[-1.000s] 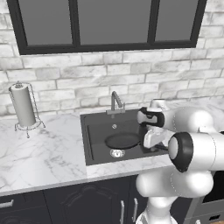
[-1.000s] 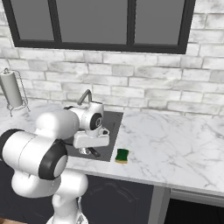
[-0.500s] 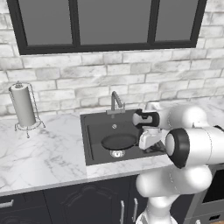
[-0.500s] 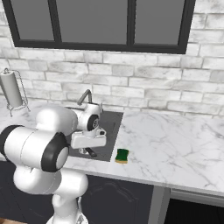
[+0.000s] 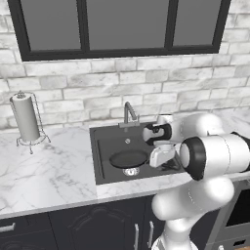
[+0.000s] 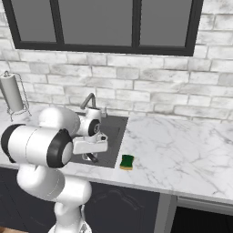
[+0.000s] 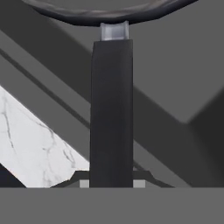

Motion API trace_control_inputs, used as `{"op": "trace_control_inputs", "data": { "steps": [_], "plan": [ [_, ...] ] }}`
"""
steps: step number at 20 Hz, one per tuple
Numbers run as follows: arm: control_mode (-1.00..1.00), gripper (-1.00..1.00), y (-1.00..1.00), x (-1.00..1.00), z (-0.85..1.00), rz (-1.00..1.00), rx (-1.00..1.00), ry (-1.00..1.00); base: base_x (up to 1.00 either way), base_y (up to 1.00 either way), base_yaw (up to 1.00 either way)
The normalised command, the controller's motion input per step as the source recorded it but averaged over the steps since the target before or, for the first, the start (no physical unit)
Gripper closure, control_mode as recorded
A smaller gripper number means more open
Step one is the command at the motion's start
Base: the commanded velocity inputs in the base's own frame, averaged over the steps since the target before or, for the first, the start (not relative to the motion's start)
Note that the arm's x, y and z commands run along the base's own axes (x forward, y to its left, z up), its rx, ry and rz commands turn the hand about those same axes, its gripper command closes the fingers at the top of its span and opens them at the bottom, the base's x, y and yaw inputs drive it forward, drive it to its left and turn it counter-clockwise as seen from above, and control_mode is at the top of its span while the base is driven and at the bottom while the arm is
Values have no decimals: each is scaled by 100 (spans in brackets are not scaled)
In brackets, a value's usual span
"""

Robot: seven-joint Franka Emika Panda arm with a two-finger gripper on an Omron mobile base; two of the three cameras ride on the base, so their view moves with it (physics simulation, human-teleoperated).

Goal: Pick the pan and sponge and place them into the sink. Then turn on the water.

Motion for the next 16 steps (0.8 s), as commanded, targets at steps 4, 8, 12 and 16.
{"op": "trace_control_inputs", "data": {
  "steps": [4, 8, 12, 16],
  "plan": [
    [-100, 100, 11, 14, -8, 0, -2, -1, 0, 0, 0],
    [-100, 100, 7, 10, -16, 2, -3, 0, 0, 0, 0],
    [-100, 100, 4, 15, -20, 2, -4, 0, 0, 0, 0],
    [-100, 100, 6, 18, -15, 2, -4, 0, 0, 0, 0]
  ]
}}
